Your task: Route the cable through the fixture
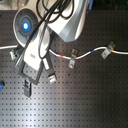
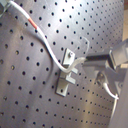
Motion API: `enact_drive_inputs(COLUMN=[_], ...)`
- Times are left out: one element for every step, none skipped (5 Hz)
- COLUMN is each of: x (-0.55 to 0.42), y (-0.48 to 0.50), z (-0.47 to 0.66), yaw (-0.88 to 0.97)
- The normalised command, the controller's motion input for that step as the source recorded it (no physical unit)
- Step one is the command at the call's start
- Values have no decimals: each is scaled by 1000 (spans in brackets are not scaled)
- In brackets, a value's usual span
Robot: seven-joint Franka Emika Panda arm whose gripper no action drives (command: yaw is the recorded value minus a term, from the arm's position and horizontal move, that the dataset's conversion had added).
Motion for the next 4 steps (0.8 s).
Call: enact_drive_inputs(x=[0, -206, -178, -284], y=[-1, 90, 187, 224], z=[154, 351, 340, 333], yaw=[-51, -303, -294, -94])
